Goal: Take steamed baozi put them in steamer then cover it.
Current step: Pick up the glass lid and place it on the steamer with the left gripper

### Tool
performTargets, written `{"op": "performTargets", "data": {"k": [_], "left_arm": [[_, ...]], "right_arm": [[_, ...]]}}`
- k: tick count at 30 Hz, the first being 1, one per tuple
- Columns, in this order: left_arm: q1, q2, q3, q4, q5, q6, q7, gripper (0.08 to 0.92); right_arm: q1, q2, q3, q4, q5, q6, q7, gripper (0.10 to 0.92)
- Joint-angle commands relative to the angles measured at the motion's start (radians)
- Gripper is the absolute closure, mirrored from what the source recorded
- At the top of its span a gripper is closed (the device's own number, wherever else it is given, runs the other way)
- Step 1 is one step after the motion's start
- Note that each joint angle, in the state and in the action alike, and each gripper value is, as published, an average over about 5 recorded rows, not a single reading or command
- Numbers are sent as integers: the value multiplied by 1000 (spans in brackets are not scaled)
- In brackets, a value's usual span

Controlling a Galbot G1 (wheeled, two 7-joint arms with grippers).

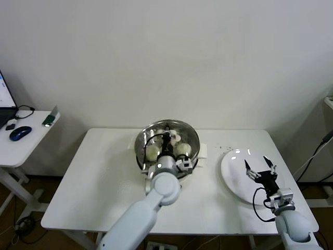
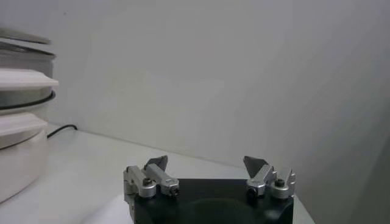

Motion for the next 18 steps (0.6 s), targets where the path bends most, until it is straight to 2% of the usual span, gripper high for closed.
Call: {"op": "performTargets", "data": {"k": [1, 18], "left_arm": [[-8, -15, 4, 36, 3, 49, 5, 845], [-14, -9, 13, 56, -3, 49, -7, 845]], "right_arm": [[0, 1, 5, -3, -1, 3, -2, 203], [-3, 9, 16, -11, -4, 11, -11, 203]]}}
